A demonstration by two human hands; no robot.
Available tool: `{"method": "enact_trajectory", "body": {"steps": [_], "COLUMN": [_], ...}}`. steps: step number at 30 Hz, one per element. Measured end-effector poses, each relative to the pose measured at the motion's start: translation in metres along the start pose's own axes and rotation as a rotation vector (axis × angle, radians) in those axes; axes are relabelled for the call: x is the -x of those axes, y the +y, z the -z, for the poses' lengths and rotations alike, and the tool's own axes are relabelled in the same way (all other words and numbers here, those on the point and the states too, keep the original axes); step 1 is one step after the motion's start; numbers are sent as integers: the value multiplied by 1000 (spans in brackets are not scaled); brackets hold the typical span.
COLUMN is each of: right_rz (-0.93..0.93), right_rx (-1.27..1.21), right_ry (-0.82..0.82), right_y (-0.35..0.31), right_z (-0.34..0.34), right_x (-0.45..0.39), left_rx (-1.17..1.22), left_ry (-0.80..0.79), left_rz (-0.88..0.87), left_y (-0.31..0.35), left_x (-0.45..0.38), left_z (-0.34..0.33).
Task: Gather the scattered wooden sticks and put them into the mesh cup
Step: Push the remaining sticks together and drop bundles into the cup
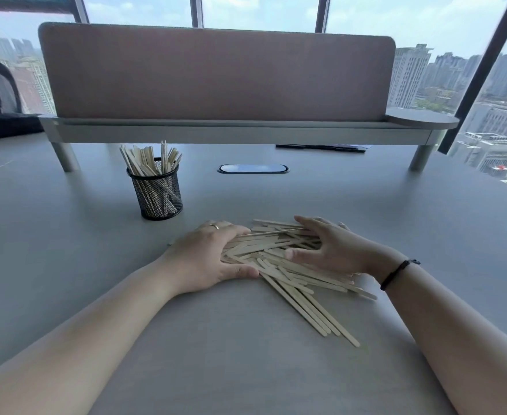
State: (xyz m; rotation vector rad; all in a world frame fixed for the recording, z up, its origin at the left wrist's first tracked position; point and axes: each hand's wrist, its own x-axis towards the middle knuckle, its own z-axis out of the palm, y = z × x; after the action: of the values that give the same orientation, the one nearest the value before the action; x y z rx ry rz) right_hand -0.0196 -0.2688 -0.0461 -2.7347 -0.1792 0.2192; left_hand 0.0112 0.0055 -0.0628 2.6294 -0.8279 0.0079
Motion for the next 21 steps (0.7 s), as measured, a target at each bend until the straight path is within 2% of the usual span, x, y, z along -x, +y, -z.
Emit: {"method": "enact_trajectory", "body": {"steps": [5,8,12,21], "right_rz": [43,52,55,141], "right_rx": [88,82,13,105], "right_ry": [-119,-53,117,213], "right_y": [-20,-27,-27,-27], "right_z": [-7,-10,-12,-24], "right_x": [6,4,-3,-8], "left_rx": [-98,-106,-115,-115], "left_ry": [36,44,53,99], "left_rz": [9,22,60,55], "left_y": [-1,-1,-5,-11], "left_x": [-1,-2,-4,-6], "left_z": [1,1,-1,-3]}}
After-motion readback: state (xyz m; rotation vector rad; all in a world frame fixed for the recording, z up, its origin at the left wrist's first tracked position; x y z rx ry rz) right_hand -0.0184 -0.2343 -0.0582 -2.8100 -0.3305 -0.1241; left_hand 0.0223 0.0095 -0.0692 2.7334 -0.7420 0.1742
